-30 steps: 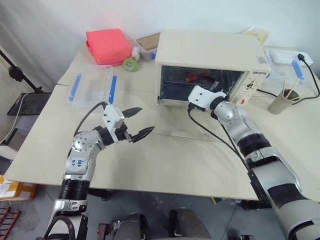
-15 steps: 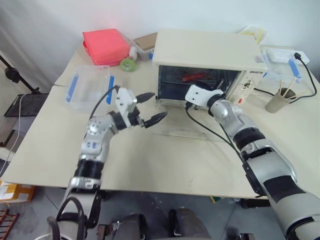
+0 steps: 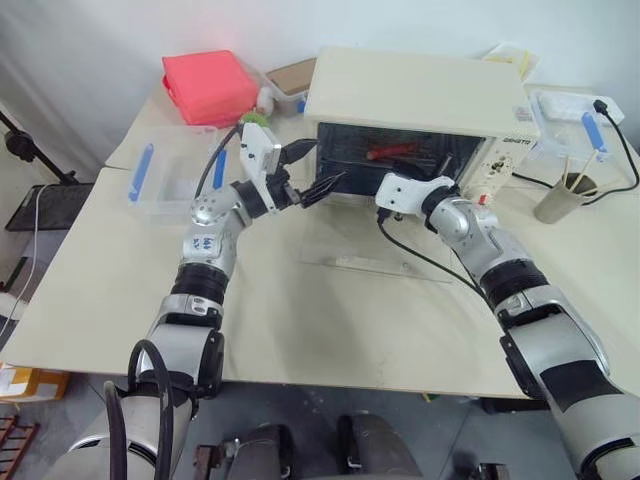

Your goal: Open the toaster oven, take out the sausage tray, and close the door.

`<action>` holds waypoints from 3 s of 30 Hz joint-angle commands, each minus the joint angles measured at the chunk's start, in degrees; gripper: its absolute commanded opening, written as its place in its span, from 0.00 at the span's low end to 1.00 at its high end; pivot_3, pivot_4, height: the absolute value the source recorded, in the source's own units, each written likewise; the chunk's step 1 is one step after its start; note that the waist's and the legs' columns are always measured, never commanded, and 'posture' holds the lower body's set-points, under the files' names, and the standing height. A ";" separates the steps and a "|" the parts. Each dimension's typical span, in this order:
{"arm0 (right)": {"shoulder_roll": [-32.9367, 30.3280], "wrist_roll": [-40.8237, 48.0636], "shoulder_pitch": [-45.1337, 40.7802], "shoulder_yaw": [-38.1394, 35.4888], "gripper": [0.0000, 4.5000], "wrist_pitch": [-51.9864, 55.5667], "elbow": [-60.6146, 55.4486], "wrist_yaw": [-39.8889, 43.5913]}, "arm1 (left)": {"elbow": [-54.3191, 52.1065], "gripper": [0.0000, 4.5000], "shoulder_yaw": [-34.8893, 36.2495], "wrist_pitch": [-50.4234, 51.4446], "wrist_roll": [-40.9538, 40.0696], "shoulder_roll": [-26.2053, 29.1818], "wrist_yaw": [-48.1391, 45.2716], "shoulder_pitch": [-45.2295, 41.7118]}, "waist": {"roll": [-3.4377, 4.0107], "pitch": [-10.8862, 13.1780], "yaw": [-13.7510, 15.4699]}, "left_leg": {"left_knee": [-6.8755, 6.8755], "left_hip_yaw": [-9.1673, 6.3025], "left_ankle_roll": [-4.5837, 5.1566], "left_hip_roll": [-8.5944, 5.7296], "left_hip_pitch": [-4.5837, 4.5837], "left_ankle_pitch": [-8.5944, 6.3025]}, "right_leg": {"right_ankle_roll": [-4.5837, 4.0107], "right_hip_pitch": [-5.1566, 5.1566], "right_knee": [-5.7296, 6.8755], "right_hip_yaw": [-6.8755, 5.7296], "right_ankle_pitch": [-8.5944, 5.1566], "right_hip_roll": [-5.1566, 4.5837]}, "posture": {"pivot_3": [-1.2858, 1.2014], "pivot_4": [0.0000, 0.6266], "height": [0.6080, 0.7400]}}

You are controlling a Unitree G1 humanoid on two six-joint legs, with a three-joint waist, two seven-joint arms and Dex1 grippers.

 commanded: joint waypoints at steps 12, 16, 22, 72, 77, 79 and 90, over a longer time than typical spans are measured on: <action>-5.57 1.99 28.41 -7.32 0.00 13.43 -51.65 15.43 | 4.29 1.00 2.62 -1.03 -0.75 1.25 -3.79 -2.38 | 0.00 0.00 0.41 | 0.13 -0.02 -0.08 0.03 0.03 0.05 | 0.00 0.03 0.10 -0.01 0.00 0.04 | 0.52 0.24 1.00; -5.96 1.53 35.35 -8.94 0.00 15.89 -60.51 16.99 | 2.67 1.00 2.78 0.18 -1.23 0.53 -4.15 -0.70 | 0.00 0.00 0.63 | 0.14 0.01 -0.08 0.01 0.05 0.05 | 0.00 0.05 0.09 0.02 0.00 0.04 | 0.52 0.24 1.00; -6.84 0.76 42.45 -10.72 0.00 17.70 -67.91 18.81 | 0.66 1.00 3.06 1.45 -1.50 -0.02 -4.25 0.75 | -0.01 0.00 1.22 | 0.20 0.02 -0.08 -0.03 0.09 0.04 | 0.00 0.11 0.07 0.05 0.00 0.03 | 0.52 0.24 1.00; -10.73 18.42 46.47 -12.00 0.51 5.09 -69.44 31.16 | -15.10 0.00 31.58 99.00 -42.57 3.25 32.70 8.92 | -0.05 -0.01 1.93 | 0.56 -0.06 -0.13 -0.05 0.36 0.05 | -0.01 0.32 0.24 0.13 -0.01 0.03 | 0.52 0.24 1.00; -12.75 26.42 50.87 -19.96 0.58 3.93 -67.88 31.33 | -15.62 0.00 29.31 99.00 -53.45 7.09 37.52 13.52 | -0.06 -0.01 1.90 | 0.56 -0.07 -0.15 -0.04 0.41 0.04 | -0.01 0.35 0.25 0.15 -0.01 0.02 | 0.52 0.24 1.00; -13.35 31.14 52.91 -23.83 0.54 2.90 -66.31 32.30 | -16.28 0.00 30.00 99.00 -57.16 8.72 39.84 15.88 | -0.07 -0.02 1.94 | 0.58 -0.10 -0.15 -0.03 0.44 0.04 | -0.01 0.41 0.23 0.14 -0.01 0.02 | 0.52 0.24 1.00; -16.15 49.65 55.61 -34.89 0.01 0.13 -45.31 45.07 | -25.60 0.00 39.74 90.91 -80.59 10.13 58.90 30.23 | -0.09 -0.03 1.85 | 0.57 -0.23 -0.08 -0.03 0.67 0.00 | -0.01 0.82 0.05 0.09 -0.01 -0.02 | 0.52 0.24 1.00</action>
